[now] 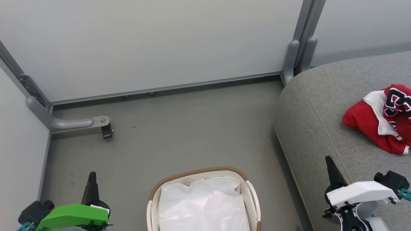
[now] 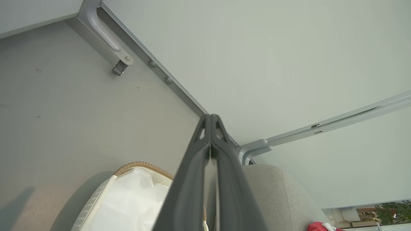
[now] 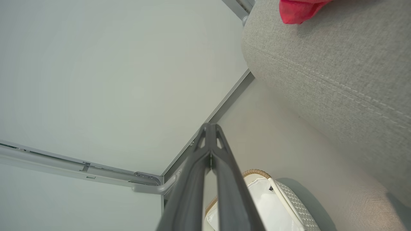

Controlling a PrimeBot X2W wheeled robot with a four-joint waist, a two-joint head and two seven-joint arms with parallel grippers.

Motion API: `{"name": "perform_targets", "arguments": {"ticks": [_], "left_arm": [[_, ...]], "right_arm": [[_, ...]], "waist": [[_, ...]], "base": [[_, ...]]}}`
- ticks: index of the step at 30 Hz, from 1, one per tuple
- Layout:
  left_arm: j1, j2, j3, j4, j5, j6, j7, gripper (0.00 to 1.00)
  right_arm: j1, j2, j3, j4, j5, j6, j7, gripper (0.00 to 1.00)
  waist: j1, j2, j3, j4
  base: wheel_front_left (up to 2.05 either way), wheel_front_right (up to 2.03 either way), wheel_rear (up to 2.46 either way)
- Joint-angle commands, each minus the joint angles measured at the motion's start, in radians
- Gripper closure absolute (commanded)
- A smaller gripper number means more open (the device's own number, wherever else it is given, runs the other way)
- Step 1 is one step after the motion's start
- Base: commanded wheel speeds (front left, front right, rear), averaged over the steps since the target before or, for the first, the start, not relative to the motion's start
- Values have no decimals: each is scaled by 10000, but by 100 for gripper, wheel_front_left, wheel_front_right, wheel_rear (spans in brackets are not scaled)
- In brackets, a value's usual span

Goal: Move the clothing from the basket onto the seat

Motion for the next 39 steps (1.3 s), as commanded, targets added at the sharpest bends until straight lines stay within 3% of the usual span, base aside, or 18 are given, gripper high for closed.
{"name": "perform_targets", "arguments": {"ticks": [1,39], "left_arm": [[-273,52,55,-132,-323,-53,63,100],[-641,68,401,-439,-3836,-154,1021,100]], "right_arm": [[-168,-31,-74,-152,311,-3,75,100],[-197,23,-632,-513,3829,-5,1029,100]], "waist": [[0,0,-4,-9],[0,0,-93,-238]], "base": [[0,0,0],[0,0,0]]}}
